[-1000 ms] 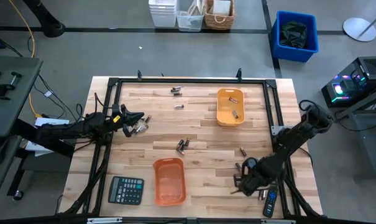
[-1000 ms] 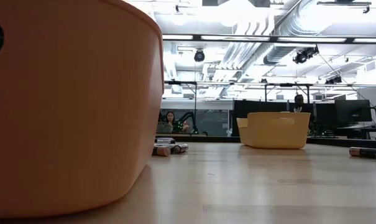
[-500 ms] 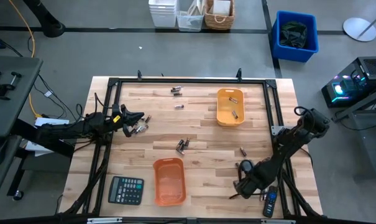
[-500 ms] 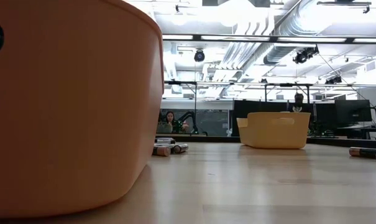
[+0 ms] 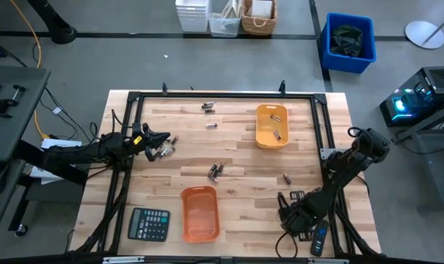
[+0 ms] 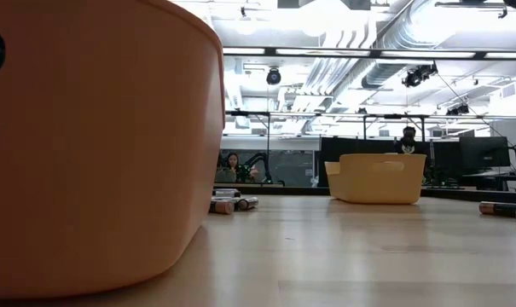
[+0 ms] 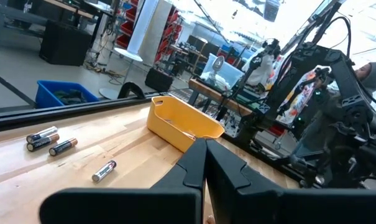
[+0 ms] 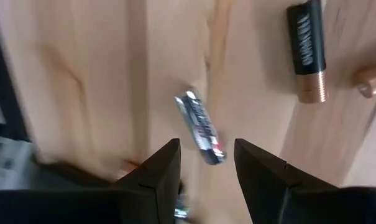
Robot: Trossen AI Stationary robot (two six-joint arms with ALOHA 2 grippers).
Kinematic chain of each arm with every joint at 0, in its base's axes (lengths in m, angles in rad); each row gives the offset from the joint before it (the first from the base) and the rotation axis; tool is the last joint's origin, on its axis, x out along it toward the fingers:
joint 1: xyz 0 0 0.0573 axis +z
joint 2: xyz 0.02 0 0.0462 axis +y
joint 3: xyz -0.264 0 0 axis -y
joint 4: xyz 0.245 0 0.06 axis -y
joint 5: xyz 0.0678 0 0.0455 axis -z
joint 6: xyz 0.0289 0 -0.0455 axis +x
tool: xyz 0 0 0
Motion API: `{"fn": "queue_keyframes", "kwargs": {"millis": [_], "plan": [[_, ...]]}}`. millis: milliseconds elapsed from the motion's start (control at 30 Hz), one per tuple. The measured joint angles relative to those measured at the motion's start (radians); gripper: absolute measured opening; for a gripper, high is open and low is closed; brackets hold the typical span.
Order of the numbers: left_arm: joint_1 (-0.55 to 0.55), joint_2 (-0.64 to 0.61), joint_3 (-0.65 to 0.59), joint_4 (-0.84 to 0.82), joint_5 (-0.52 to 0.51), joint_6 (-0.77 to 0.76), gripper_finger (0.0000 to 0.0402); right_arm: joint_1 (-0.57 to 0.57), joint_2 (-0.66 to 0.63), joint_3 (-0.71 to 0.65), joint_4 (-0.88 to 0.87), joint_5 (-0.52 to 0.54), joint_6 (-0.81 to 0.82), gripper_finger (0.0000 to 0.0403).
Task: Sort batteries
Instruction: Put the silver battery into the yellow bin
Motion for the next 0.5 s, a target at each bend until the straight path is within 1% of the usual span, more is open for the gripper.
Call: {"fn": "queue_keyframes", "kwargs": {"millis": [133, 267, 433, 500], "plan": [[0.000, 0.000, 0.000, 0.000, 0.000, 0.000, 0.0001, 0.004, 0.001, -0.028, 0.024, 0.019, -0.054, 0.0145], [0.000, 0.000, 0.000, 0.000, 0.000, 0.000, 0.0001, 0.003, 0.001, -0.068, 0.096, 0.033, -0.091, 0.0145], [0.000, 0.000, 0.000, 0.000, 0.000, 0.000, 0.0001, 0.003, -0.005, -0.133, 0.182, 0.047, -0.070, 0.0144], [0.000, 0.000, 0.000, 0.000, 0.000, 0.000, 0.0001, 0.004, -0.007, -0.153, 0.189, 0.066, -0.038, 0.0134]]}}
